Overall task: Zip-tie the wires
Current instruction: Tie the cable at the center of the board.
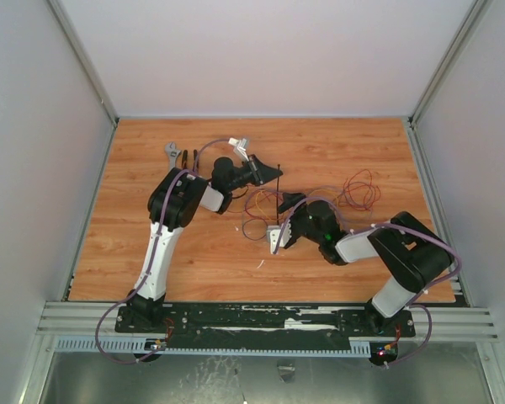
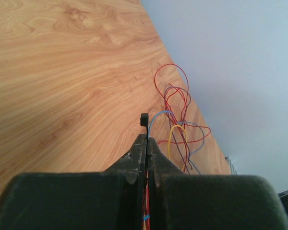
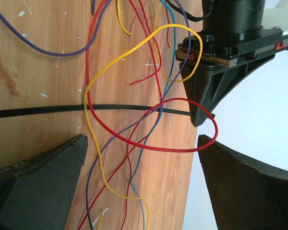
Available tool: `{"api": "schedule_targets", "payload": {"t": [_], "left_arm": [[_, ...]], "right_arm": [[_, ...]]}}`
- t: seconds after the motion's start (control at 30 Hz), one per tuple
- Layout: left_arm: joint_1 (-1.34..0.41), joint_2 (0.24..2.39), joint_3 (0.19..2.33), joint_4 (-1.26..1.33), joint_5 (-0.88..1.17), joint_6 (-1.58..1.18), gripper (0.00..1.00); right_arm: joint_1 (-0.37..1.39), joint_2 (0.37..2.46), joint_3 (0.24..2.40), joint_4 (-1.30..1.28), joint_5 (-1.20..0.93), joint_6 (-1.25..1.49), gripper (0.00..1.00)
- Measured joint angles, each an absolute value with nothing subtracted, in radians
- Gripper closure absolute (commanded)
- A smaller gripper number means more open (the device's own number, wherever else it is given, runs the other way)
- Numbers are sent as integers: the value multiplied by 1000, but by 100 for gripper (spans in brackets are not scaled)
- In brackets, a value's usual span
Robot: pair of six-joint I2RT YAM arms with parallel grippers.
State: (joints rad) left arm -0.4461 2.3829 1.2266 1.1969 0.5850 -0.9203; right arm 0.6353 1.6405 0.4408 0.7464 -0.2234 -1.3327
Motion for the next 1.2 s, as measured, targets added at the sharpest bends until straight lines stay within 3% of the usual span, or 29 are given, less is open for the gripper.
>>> {"api": "schedule_targets", "payload": {"t": [0.9,1.2], "left_arm": [[-447,2351,1230,1170,581,-914,100],[-447,2351,1230,1168,581,-915,100]], "right_arm": [[635,1698,444,835,-214,-1341,1],[657,1584,448,641,-259,-1279,1]]}}
